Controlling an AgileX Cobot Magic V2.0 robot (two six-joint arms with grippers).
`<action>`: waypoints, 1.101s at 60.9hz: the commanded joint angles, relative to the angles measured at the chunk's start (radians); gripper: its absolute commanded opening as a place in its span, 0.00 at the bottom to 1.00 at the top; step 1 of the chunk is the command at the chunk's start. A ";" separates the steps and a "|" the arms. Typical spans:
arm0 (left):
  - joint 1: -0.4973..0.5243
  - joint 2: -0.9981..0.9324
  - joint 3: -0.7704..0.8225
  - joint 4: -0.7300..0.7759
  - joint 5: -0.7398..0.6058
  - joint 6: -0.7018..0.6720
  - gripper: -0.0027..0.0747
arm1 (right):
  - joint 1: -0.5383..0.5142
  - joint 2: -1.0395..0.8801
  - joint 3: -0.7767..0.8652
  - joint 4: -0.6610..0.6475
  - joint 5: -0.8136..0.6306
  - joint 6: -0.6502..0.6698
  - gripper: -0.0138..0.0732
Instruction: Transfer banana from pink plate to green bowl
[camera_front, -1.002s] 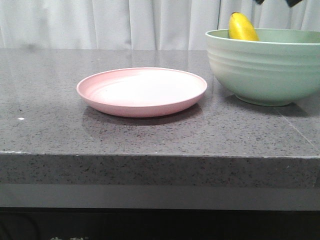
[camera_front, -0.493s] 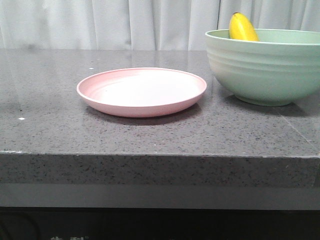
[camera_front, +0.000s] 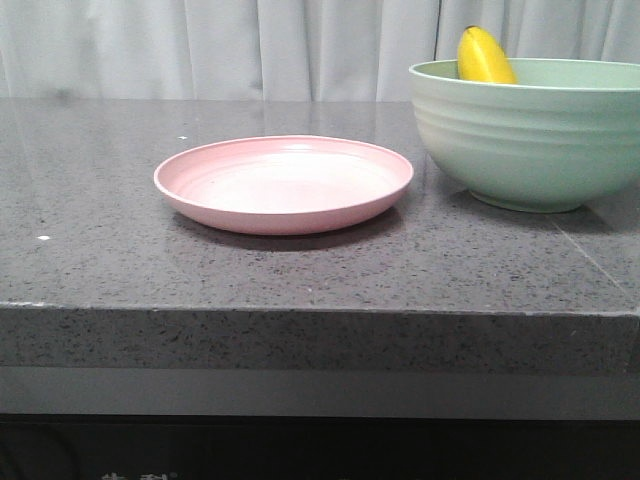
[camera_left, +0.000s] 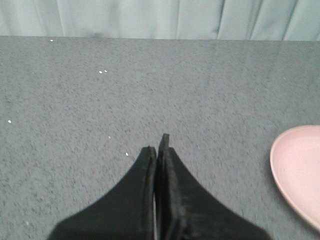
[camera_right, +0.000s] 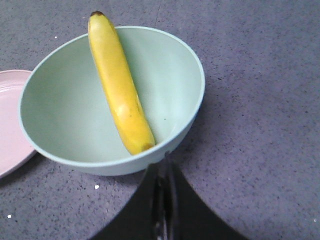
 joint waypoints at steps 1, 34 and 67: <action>0.002 -0.113 0.101 0.002 -0.146 -0.010 0.01 | -0.002 -0.138 0.109 0.012 -0.154 -0.028 0.09; 0.002 -0.406 0.311 -0.011 -0.215 -0.010 0.01 | -0.002 -0.527 0.337 0.012 -0.206 -0.037 0.09; 0.002 -0.411 0.330 -0.031 -0.215 0.029 0.01 | -0.002 -0.527 0.337 0.012 -0.205 -0.037 0.09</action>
